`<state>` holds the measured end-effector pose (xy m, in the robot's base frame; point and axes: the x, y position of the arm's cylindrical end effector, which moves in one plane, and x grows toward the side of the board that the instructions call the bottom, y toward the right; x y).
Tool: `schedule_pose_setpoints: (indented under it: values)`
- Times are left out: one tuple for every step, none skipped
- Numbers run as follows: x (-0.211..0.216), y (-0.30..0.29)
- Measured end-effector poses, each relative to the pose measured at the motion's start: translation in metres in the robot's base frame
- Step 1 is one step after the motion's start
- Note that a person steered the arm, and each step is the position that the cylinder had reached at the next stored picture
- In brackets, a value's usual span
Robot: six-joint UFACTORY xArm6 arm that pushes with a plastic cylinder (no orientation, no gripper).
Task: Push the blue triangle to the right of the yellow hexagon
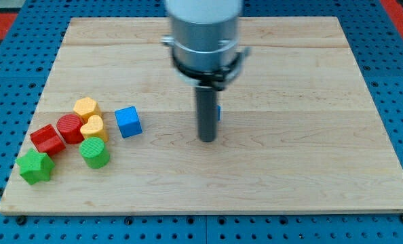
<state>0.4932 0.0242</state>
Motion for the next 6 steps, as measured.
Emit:
schedule_pose_setpoints:
  values:
    - [-0.03,0.03]
    - [-0.036,-0.025]
    - [-0.037,-0.119]
    - [-0.048,-0.062]
    - [-0.083,-0.036]
    - [-0.083,-0.093]
